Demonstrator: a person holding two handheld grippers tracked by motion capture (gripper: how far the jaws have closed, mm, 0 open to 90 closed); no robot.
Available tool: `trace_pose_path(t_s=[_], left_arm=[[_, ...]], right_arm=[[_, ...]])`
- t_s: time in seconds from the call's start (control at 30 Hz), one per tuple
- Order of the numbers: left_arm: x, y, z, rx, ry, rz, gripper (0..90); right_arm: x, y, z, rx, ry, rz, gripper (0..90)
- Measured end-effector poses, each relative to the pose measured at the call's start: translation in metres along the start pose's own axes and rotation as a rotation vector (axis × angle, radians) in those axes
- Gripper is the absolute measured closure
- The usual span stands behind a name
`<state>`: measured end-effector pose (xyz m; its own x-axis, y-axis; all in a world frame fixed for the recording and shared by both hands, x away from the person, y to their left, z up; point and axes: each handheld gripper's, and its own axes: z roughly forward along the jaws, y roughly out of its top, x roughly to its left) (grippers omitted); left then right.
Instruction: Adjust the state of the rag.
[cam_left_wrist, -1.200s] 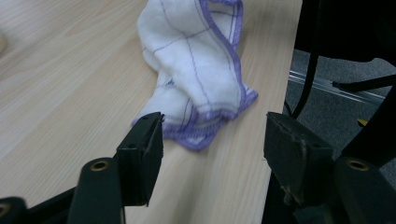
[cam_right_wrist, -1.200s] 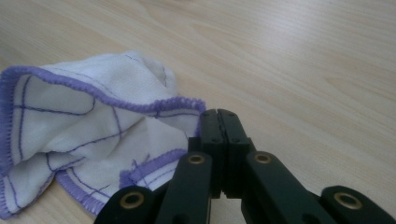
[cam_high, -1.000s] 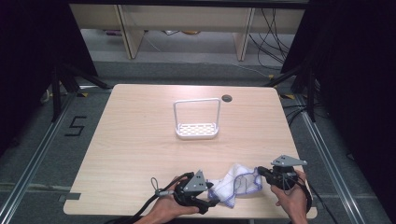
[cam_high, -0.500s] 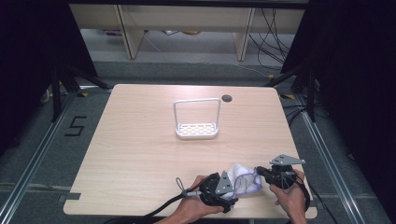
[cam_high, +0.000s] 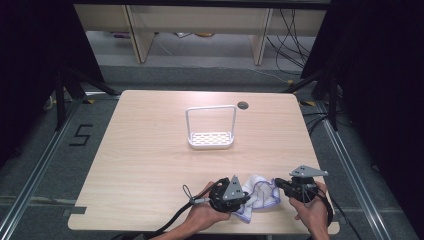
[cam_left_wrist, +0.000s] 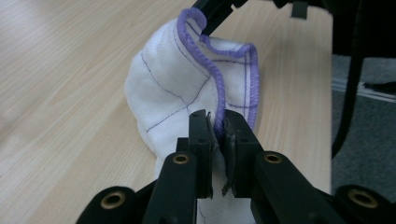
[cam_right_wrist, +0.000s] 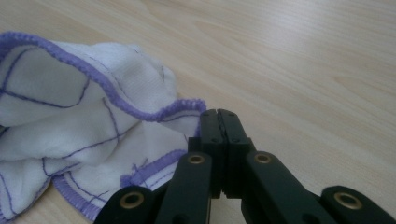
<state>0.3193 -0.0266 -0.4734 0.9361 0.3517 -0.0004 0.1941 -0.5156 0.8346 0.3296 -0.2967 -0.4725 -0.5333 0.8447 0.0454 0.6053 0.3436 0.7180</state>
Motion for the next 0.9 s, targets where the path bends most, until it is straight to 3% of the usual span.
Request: trace_pose_path(t_s=[0.03, 0.13, 0.27, 0.4, 0.53, 0.57, 0.6, 0.63, 0.67, 0.7, 0.8, 0.83, 0.9], left_arm=[[0.001, 0.001, -0.003, -0.018, -0.024, -0.022, 82.4], [0.009, 0.005, -0.018, -0.028, -0.023, -0.022, 82.9], [0.022, 0.005, -0.041, -0.059, -0.045, -0.063, 83.5], [0.034, 0.006, -0.07, -0.095, -0.045, -0.106, 83.7], [0.04, 0.004, -0.101, -0.139, -0.061, -0.131, 83.9], [0.041, 0.004, -0.106, -0.142, -0.063, -0.135, 83.9], [0.042, 0.003, -0.115, -0.157, -0.069, -0.146, 83.9], [0.043, 0.003, -0.121, -0.165, -0.067, -0.154, 83.9], [0.044, 0.003, -0.128, -0.178, -0.07, -0.158, 83.9], [0.045, 0.004, -0.136, -0.19, -0.073, -0.165, 83.9], [0.047, 0.006, -0.16, -0.21, -0.071, -0.167, 83.8], [0.047, 0.006, -0.165, -0.218, -0.075, -0.166, 83.8], [0.05, 0.008, -0.178, -0.217, -0.052, -0.158, 83.8]], right_arm=[[0.001, 0.001, -0.001, -0.011, 0.005, -0.001, 90.0], [0.002, 0.004, -0.003, -0.019, 0.007, -0.017, 90.0], [0.008, 0.01, -0.006, -0.038, 0.038, -0.018, 90.0], [0.019, 0.025, -0.011, -0.074, 0.046, -0.053, 90.0], [0.041, 0.045, -0.019, -0.089, 0.096, -0.086, 90.0], [0.047, 0.051, -0.022, -0.119, 0.097, -0.11, 90.0], [0.052, 0.055, -0.027, -0.109, 0.113, -0.099, 90.0], [0.056, 0.062, -0.029, -0.147, 0.117, -0.143, 90.0], [0.062, 0.065, -0.033, -0.133, 0.132, -0.125, 90.0], [0.063, 0.071, -0.035, -0.155, 0.144, -0.168, 90.0], [0.075, 0.083, -0.046, -0.184, 0.17, -0.2, 90.0], [0.08, 0.087, -0.051, -0.185, 0.184, -0.19, 90.0], [0.084, 0.094, -0.055, -0.212, 0.204, -0.226, 90.0]])
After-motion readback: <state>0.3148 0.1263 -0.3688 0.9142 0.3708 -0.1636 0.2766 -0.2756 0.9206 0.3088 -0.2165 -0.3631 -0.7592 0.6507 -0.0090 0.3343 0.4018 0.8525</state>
